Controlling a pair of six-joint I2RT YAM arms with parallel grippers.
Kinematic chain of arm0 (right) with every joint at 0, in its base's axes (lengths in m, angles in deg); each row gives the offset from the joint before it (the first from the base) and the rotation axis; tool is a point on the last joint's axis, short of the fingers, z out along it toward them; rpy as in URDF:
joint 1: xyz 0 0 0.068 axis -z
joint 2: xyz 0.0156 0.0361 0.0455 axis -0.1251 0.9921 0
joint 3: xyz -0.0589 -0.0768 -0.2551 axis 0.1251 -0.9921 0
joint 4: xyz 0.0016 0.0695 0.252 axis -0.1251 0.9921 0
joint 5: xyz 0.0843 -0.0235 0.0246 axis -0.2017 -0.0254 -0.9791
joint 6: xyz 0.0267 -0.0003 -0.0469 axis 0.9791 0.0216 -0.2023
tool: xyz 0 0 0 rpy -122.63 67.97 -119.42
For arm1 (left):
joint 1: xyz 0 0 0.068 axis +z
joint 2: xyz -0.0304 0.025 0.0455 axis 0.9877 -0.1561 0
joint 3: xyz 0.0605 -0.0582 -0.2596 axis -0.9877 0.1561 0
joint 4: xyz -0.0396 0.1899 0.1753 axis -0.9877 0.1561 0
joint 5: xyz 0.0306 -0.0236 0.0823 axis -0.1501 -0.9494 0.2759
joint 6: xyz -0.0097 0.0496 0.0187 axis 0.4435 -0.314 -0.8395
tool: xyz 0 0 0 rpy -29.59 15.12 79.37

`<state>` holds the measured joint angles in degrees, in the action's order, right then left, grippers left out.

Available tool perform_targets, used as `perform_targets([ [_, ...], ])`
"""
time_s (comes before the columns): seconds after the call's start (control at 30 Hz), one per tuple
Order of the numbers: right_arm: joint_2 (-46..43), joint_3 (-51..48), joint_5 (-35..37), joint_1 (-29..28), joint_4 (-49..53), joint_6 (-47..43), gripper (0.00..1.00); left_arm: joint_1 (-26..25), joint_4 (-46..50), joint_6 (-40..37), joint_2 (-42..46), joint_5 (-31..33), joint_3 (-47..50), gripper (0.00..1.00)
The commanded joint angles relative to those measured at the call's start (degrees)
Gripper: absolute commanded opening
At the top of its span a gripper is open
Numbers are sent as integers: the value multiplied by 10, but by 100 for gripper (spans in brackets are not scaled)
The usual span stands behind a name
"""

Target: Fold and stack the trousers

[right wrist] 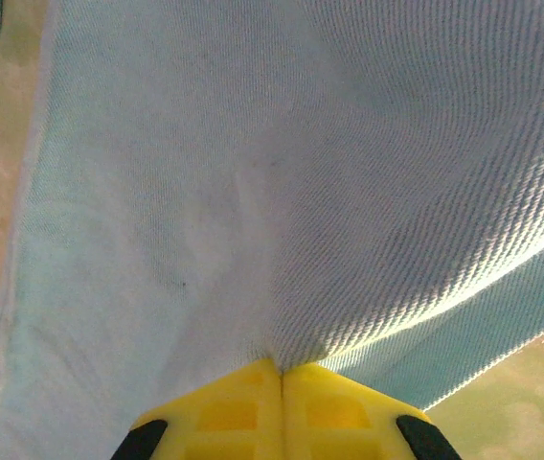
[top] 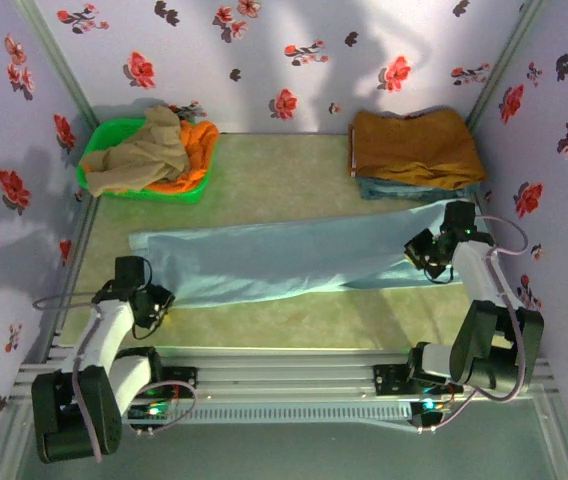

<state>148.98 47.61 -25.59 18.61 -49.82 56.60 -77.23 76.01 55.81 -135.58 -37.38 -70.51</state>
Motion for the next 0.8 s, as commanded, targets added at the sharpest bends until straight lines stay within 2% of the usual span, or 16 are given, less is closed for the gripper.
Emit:
perform_targets([
  [0.0, -4, 5, 5, 5, -7, 2, 0, 5, -144, 7, -44, -16, 17, 10],
  [0.03, -3, 10, 7, 6, -5, 1, 0, 14, -140, 0, -45, -17, 7, 0],
  [0.27, 4, 39, -11, 9, -6, 1, 0, 57, -73, -62, -51, -8, -67, 0],
  [0.43, 2, 48, -17, 12, -7, 2, 0, 103, -41, -97, -31, -13, -85, 0],
  [0.77, 6, 32, -25, 35, -18, 5, 0, 155, -15, -128, -18, -16, -93, 0],
])
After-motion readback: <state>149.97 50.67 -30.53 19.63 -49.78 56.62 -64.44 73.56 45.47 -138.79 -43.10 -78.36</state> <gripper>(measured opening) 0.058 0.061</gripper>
